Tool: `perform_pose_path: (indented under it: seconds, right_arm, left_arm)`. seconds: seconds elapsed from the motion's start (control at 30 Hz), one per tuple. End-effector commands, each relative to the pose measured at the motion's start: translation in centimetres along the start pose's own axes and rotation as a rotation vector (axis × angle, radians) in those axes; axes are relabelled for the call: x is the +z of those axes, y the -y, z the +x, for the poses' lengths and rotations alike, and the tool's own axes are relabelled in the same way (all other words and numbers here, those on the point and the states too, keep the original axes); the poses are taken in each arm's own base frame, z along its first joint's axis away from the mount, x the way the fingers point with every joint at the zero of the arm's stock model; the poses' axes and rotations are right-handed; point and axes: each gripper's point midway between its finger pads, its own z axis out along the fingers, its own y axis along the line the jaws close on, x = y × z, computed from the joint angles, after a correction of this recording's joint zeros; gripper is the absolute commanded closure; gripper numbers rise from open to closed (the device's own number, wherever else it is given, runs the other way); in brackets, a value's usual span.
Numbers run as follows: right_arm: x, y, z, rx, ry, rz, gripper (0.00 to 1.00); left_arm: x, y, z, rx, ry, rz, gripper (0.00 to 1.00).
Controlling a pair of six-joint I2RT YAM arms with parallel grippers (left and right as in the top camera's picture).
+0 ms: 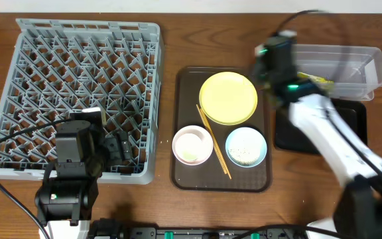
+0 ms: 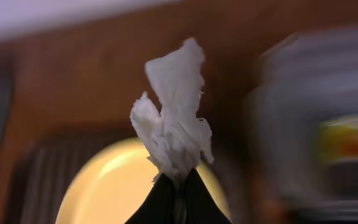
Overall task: Sort waste into correct bins and load items into the dishwasher
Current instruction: 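Drop the crumpled wrapper into the clear bin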
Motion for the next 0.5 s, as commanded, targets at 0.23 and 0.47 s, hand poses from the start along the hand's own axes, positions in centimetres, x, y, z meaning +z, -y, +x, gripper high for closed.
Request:
perform_pose_path:
  seconds: [0.23, 0.47]
  right_arm:
    - [0.9, 15.6, -3.2, 0.251, 0.01, 0.276, 0.68]
    - [-1.1, 14.7, -4.1, 0.162, -0.03, 0.124, 0.39]
  left_arm:
    - [-0.5, 0.1, -0.7, -0.012, 0.021, 0.007, 0.12]
    - [-0.5, 0.1, -0.7, -0.012, 0.021, 0.007, 0.12]
